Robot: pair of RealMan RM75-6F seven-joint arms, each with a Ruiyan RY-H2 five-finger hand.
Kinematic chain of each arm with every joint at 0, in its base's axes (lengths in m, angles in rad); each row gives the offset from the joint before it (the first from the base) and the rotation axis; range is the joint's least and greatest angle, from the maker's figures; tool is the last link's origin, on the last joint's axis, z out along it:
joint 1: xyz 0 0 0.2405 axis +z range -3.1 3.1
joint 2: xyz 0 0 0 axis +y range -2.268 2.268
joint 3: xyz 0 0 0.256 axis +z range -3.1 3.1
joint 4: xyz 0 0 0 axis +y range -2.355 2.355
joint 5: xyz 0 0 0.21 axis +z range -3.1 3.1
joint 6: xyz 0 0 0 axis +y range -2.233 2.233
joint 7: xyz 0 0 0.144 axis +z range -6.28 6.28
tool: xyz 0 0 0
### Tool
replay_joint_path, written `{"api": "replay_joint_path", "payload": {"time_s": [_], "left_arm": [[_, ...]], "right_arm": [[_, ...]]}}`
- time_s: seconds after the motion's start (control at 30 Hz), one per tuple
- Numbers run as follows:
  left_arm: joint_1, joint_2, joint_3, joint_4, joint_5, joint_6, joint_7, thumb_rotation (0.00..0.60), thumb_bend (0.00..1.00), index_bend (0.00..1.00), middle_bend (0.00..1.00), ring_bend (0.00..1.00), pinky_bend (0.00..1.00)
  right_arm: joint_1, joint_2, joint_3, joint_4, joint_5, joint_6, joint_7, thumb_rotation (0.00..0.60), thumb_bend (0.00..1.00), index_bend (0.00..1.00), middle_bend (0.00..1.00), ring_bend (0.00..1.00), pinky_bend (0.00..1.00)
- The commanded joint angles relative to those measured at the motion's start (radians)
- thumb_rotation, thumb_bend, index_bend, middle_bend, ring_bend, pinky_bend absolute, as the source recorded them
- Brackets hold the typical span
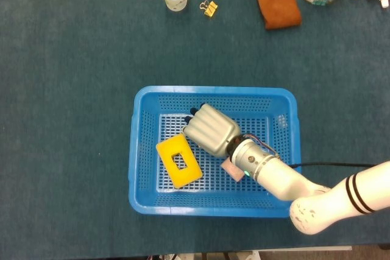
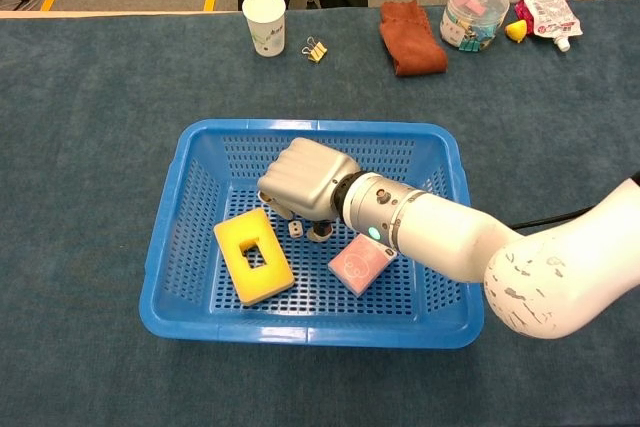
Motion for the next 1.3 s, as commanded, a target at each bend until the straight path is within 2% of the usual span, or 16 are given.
{"api": "replay_joint_path", "payload": {"time_s": [0.03, 0.8, 1.3], "left_arm": [[0.001, 0.001, 0.0, 0.0, -0.002, 0.0, 0.0, 0.6, 0.23, 0.32, 0.32, 0.23, 0.24], [-0.002, -0.002, -0.007, 0.01, -0.014, -0.012, -0.007, 0.6, 0.23, 0.32, 0.32, 0.23, 0.24], [0.002, -0.002, -0.005, 0.013, -0.011, -0.011, -0.018, 0.6, 0.23, 0.32, 0.32, 0.23, 0.24]], "right_arm": [[0.004, -0.01, -0.004, 0.015, -0.001, -0.001, -0.003, 0.6, 0.2, 0.5, 0.41, 0.31, 0.47], [0.039, -0.06, -0.007, 0.06, 0.047, 0.002, -0.045, 0.6, 0.2, 0.5, 0.41, 0.31, 0.47], [0.042, -0.067, -0.015, 0.054, 0.045, 0.023, -0.059, 0.6, 0.23, 0.55, 0.41, 0.31, 0.47]]}}
